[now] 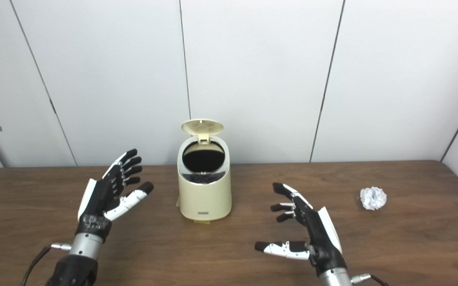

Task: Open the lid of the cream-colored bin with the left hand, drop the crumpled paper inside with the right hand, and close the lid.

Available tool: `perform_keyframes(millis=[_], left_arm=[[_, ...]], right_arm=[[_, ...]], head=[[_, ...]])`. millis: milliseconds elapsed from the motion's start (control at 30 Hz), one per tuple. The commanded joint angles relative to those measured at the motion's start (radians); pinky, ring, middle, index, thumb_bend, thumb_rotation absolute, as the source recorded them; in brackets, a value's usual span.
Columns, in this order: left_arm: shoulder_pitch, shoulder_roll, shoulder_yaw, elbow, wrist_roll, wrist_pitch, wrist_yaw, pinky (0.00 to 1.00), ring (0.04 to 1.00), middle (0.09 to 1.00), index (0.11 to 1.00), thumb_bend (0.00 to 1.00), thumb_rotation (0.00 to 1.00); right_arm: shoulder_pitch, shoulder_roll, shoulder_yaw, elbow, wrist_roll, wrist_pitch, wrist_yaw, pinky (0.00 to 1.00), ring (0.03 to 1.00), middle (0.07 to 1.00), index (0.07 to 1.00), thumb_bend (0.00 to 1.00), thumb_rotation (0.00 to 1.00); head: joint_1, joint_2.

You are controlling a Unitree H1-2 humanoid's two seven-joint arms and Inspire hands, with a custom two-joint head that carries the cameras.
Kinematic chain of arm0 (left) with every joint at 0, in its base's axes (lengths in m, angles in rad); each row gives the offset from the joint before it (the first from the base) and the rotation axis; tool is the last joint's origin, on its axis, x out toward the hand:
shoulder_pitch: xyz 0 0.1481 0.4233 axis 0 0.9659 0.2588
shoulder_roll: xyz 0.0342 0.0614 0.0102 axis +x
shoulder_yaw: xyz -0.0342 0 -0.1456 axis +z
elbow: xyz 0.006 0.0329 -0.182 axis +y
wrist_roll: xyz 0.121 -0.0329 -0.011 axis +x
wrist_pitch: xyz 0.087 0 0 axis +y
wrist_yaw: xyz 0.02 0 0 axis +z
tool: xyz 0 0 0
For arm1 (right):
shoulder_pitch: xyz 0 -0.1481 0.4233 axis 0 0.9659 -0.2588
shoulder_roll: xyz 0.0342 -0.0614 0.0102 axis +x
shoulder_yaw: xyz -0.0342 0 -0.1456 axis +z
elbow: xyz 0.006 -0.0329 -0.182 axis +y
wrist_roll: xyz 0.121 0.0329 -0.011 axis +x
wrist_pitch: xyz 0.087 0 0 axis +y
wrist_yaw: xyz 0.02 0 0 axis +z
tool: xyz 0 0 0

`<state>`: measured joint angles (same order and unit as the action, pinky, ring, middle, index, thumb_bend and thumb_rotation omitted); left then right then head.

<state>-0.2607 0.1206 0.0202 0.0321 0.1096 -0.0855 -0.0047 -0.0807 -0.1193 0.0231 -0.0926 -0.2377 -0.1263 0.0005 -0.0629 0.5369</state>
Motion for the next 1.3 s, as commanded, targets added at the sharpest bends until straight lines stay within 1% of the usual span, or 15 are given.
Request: perform_keyframes(millis=[0,100,233,333,400,500,600,667,733,767,833,900,1067,1133,1267], left_arm=[[-0.016,-0.01,-0.006,0.026,-0.012,-0.074,0.007,0.78,0.826,0.867,0.935,0.85,0.43],[0.001,-0.015,-0.018,0.071,-0.009,-0.1,-0.001,0.76,0.826,0.869,0.941,0.82,0.42],[0.013,-0.009,-0.035,0.095,-0.01,-0.097,-0.019,0.74,0.833,0.878,0.947,0.82,0.38],[0.019,-0.005,-0.042,0.112,-0.011,-0.1,-0.03,0.72,0.821,0.869,0.937,0.85,0.35],[0.024,-0.001,-0.046,0.122,0.008,-0.108,-0.026,0.71,0.809,0.859,0.928,0.86,0.33],[0.033,0.005,-0.045,0.132,0.0,-0.118,-0.033,0.76,0.813,0.856,0.929,0.88,0.31],[0.041,0.008,-0.039,0.145,-0.002,-0.137,-0.03,0.78,0.817,0.853,0.928,0.87,0.29],[0.044,0.012,-0.039,0.153,0.006,-0.161,-0.024,0.79,0.811,0.848,0.924,0.87,0.27],[0.045,0.017,-0.038,0.161,0.01,-0.182,-0.022,0.76,0.808,0.847,0.922,0.86,0.25],[0.046,0.019,-0.037,0.163,0.01,-0.187,-0.022,0.76,0.808,0.847,0.921,0.86,0.25],[0.044,0.026,-0.035,0.171,0.009,-0.198,-0.025,0.76,0.813,0.851,0.921,0.86,0.24],[0.042,0.035,-0.035,0.179,0.011,-0.204,-0.026,0.78,0.821,0.857,0.923,0.85,0.24],[0.036,0.054,-0.03,0.202,0.013,-0.215,-0.027,0.81,0.821,0.864,0.929,0.83,0.22],[0.034,0.058,-0.028,0.206,0.015,-0.207,-0.025,0.84,0.834,0.868,0.929,0.82,0.21],[0.029,0.062,-0.025,0.211,0.005,-0.21,-0.031,0.84,0.843,0.872,0.932,0.82,0.2]], right_arm=[[-0.021,-0.016,-0.01,-0.014,0.01,-0.034,-0.007,0.56,0.68,0.84,0.827,0.8,0.03],[-0.019,-0.021,-0.017,-0.01,0.013,-0.036,-0.008,0.54,0.67,0.841,0.829,0.8,0.05],[-0.023,-0.035,-0.042,-0.021,0.024,-0.023,-0.007,0.56,0.682,0.862,0.843,0.8,0.07],[-0.036,-0.073,-0.064,-0.043,0.02,0.001,0.004,0.55,0.683,0.839,0.847,0.8,0.09],[-0.051,-0.12,-0.077,-0.08,-0.01,0.061,0.027,0.52,0.673,0.806,0.84,0.81,0.09],[-0.079,-0.231,-0.084,-0.141,-0.095,0.171,0.084,0.49,0.646,0.761,0.809,0.8,0.07],[-0.117,-0.373,-0.096,-0.149,-0.136,0.258,0.168,0.51,0.66,0.779,0.774,0.81,0.01],[-0.142,-0.467,-0.093,-0.146,-0.152,0.316,0.238,0.58,0.701,0.805,0.79,0.85,0.0],[-0.166,-0.54,-0.075,-0.162,-0.18,0.358,0.295,0.56,0.706,0.823,0.81,0.89,0.02],[-0.173,-0.558,-0.067,-0.171,-0.19,0.371,0.308,0.55,0.699,0.826,0.812,0.9,0.03],[-0.209,-0.602,-0.054,-0.227,-0.223,0.468,0.367,0.54,0.708,0.837,0.818,0.89,0.02],[-0.242,-0.636,-0.043,-0.255,-0.25,0.519,0.406,0.53,0.708,0.837,0.817,0.88,0.02],[-0.32,-0.693,-0.013,-0.253,-0.319,0.564,0.466,0.54,0.72,0.82,0.799,0.88,0.0],[-0.344,-0.707,-0.008,-0.244,-0.355,0.587,0.496,0.58,0.741,0.812,0.801,0.87,0.0],[-0.376,-0.731,0.012,-0.201,-0.412,0.594,0.542,0.61,0.745,0.797,0.804,0.86,0.0]], head=[[-0.003,-0.001],[-0.022,-0.007],[-0.04,-0.014],[-0.074,-0.02],[-0.097,-0.023],[-0.159,-0.033],[-0.194,-0.043],[-0.217,-0.048],[-0.248,-0.055],[-0.248,-0.055],[-0.285,-0.063],[-0.31,-0.066],[-0.353,-0.074],[-0.367,-0.076],[-0.378,-0.078]])
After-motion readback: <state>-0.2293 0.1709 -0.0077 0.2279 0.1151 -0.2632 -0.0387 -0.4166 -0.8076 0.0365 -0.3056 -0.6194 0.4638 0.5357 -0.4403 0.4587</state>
